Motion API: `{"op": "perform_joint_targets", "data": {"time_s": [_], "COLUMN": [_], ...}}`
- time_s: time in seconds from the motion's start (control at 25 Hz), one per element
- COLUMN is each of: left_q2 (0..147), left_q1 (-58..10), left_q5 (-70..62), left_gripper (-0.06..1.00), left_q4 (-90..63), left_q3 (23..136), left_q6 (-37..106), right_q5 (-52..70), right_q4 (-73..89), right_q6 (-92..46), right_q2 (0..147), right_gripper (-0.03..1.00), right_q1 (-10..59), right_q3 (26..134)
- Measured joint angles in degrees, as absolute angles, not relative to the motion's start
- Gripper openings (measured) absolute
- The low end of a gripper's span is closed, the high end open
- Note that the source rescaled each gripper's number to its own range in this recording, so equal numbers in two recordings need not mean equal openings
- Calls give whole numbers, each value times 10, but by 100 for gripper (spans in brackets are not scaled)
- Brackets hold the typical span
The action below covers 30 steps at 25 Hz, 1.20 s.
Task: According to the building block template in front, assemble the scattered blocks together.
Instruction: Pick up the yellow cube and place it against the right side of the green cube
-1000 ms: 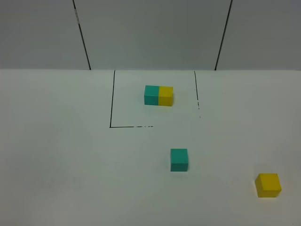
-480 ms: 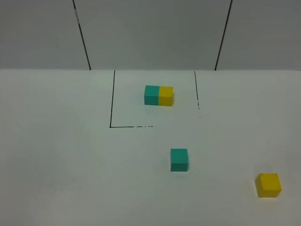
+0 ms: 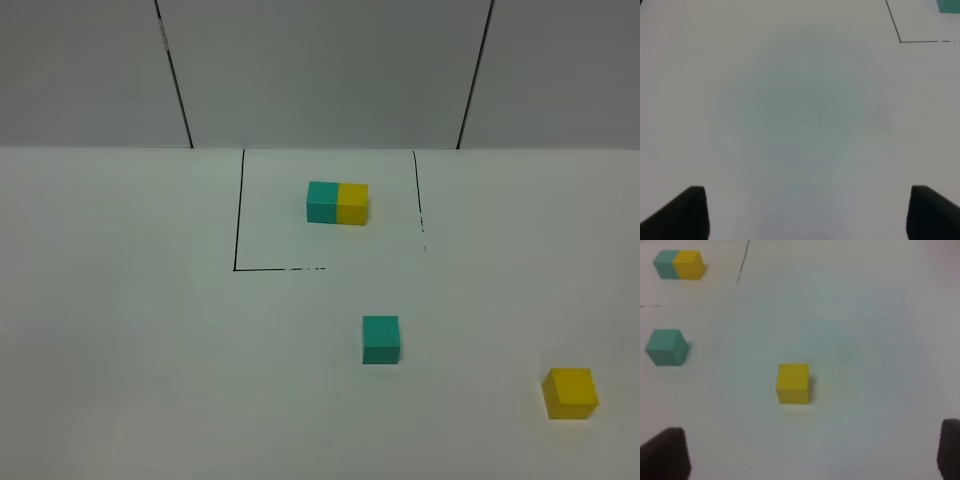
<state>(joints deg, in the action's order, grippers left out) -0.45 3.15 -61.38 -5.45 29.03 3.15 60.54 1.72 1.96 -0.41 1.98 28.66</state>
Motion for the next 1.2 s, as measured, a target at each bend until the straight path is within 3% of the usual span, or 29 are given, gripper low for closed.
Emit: {"op": "perform_joint_targets", "data": {"time_s": [1.2], "left_q2": [-4], "left_q1": [31], "left_q5": [-613], "left_gripper": [72], "left_q4": [-55], "left_q3": [290], "left_q6": [31], "right_q5": [605], "right_q4": [17], "right_q6": [20], "right_q2": [-4], "right_gripper": [100], "right_q1": [20], "right_q3": [287]}}
